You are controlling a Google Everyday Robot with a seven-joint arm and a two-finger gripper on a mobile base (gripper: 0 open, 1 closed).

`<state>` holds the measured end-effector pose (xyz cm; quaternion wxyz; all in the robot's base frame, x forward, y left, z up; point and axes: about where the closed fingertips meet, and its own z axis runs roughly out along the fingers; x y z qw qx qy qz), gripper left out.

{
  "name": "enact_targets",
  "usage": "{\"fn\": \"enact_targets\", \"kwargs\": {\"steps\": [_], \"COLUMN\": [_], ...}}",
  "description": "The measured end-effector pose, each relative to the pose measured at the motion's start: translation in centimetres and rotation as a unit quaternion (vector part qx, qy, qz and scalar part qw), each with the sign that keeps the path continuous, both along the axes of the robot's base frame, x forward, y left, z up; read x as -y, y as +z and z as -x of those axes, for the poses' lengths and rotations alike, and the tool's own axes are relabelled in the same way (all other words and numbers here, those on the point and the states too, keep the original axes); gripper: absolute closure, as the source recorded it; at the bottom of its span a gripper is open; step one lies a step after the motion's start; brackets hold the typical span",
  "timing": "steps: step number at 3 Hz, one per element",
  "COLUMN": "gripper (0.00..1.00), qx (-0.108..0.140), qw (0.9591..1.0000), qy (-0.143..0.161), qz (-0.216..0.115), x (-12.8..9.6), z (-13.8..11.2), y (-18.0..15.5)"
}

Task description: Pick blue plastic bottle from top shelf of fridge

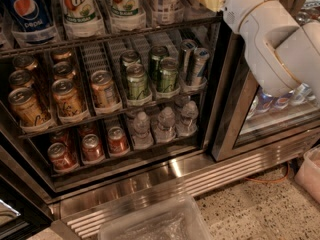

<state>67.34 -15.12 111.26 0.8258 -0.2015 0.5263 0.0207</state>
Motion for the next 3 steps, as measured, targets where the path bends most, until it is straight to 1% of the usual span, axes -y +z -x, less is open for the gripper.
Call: {"fn": "enact_targets", "kwargs": {"steps": [1,2,3], "gripper": [1.0,1.0,1.0], "qx": [0.049,0.074,0.081], "qw": [0.9986,0.9968,0.9955], "qy": [-0.007,0.007,0.04], "qz": [0.019,0.028,0.027], "x": [0.8,0.3,-0.9], "z": [1.9,4.3,6.9], "y": [3.8,6.4,7.6]}}
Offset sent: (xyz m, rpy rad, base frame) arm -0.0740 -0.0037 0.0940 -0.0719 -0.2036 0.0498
